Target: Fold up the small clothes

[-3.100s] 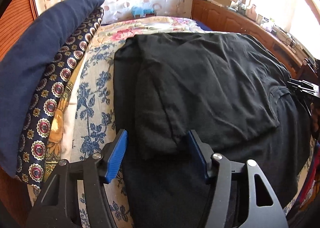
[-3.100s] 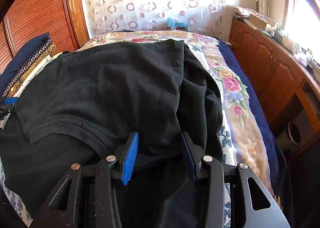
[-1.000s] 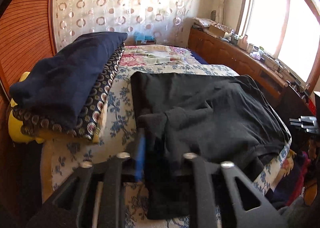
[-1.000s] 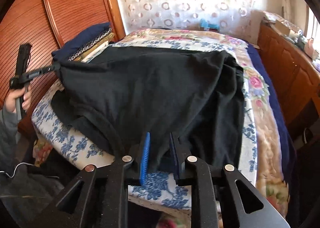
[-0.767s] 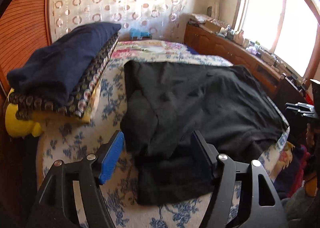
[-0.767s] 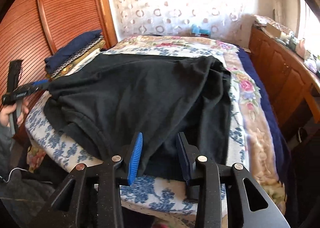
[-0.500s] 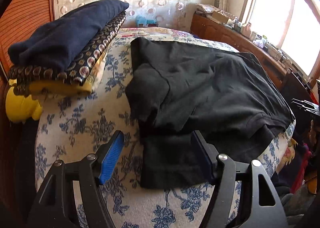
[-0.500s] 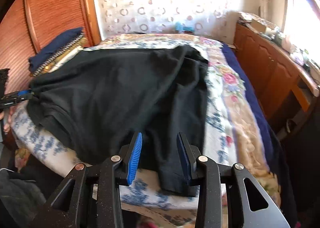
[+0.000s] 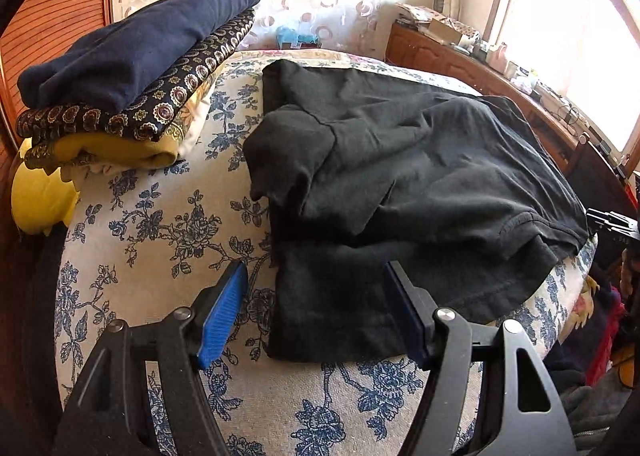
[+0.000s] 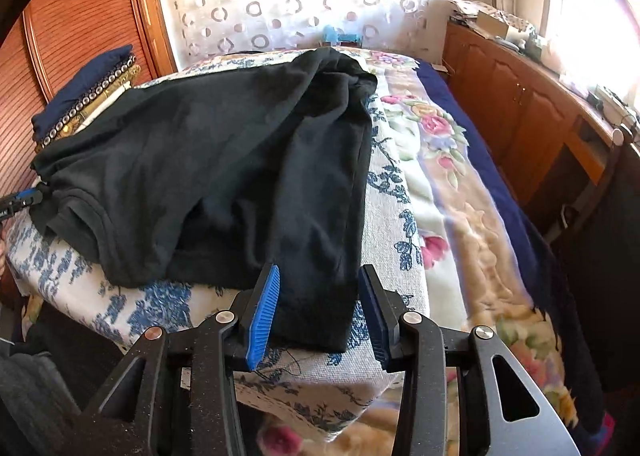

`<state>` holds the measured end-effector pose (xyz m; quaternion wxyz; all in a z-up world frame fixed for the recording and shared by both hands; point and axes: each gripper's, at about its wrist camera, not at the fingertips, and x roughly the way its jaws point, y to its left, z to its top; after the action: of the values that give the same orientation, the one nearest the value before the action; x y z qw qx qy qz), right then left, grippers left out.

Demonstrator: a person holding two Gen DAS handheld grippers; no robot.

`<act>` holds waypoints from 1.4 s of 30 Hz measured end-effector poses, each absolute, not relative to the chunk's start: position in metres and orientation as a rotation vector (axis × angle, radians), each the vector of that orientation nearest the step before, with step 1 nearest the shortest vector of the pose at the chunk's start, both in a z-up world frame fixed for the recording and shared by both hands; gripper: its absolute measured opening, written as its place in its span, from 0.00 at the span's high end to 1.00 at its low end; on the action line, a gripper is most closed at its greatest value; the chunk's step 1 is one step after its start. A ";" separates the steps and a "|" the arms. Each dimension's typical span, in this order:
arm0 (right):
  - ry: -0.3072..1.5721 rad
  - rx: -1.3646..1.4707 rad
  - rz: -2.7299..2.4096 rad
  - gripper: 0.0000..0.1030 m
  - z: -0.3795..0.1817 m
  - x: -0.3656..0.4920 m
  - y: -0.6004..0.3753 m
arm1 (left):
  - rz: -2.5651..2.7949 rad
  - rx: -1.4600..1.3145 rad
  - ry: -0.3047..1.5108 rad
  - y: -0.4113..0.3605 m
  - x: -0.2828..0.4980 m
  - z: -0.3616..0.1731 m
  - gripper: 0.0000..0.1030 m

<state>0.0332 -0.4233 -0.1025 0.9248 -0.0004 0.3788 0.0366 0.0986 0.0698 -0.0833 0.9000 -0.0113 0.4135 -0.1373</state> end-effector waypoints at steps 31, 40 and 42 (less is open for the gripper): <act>0.659 -0.039 0.043 0.57 -0.075 0.011 -0.428 | -0.234 0.043 0.842 0.061 0.096 -0.085 0.32; 0.636 -0.029 0.158 0.49 -0.077 0.028 -0.390 | -0.243 0.031 0.843 0.061 0.095 -0.085 0.34; 0.640 -0.029 0.185 0.49 -0.079 0.033 -0.383 | -0.249 0.022 0.837 0.061 0.094 -0.084 0.43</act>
<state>0.0331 -0.3825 -0.0795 0.9449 -0.0140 0.3143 0.0908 0.0942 0.0607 -0.0841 0.9061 0.0107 0.4055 -0.1205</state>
